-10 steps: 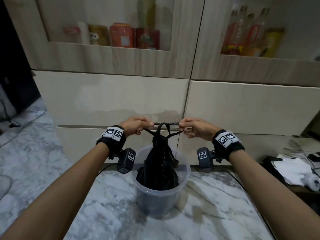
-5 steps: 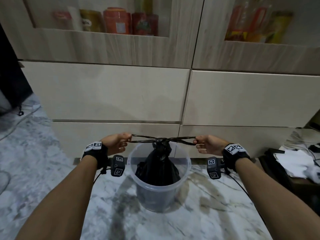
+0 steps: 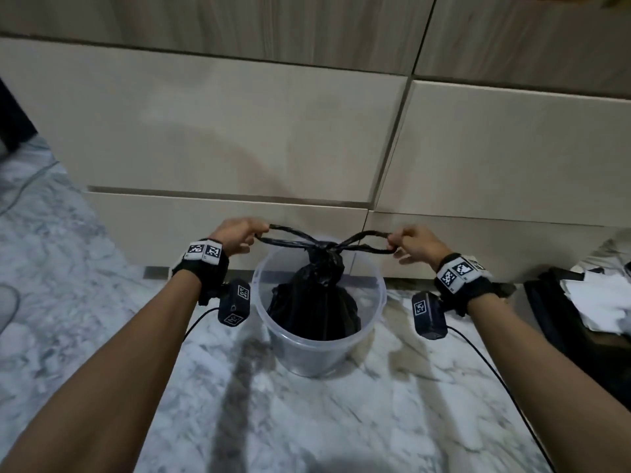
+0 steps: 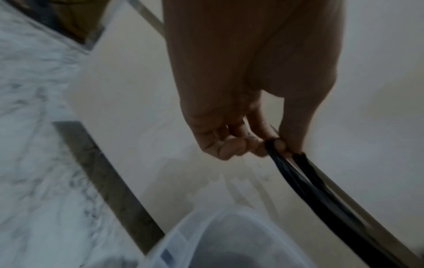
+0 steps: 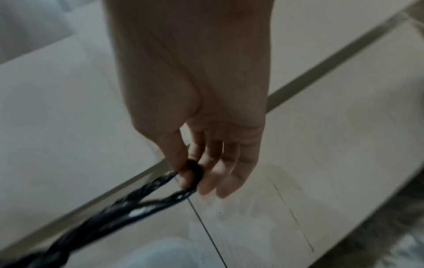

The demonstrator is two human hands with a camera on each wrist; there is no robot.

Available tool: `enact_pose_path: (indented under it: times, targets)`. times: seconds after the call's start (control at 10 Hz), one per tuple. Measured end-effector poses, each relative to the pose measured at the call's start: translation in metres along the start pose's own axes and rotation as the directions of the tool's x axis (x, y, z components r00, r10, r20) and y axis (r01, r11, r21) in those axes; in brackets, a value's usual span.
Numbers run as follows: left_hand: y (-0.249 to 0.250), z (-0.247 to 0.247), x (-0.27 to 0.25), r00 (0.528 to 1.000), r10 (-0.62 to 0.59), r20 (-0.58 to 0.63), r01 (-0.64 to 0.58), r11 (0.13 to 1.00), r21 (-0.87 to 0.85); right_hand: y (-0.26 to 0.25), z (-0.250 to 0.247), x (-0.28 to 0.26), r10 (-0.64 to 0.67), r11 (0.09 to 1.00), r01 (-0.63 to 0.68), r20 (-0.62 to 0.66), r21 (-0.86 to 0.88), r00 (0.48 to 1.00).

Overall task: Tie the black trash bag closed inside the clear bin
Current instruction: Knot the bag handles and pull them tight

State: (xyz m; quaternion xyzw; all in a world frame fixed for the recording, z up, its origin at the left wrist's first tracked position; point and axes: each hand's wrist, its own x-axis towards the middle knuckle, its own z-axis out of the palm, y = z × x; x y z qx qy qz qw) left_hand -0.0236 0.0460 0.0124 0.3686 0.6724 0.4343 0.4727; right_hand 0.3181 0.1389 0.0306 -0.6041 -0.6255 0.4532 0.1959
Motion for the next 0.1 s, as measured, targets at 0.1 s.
enact_pose_path:
  times: [0.1]
  targets:
    - [0.0074,0.021,-0.0079,0.972,0.15,-0.18,-0.142,0.988,0.057,0.0016,0.0195,-0.0017,-0.163,0.969,0.125,-0.171,-0.215,0.972]
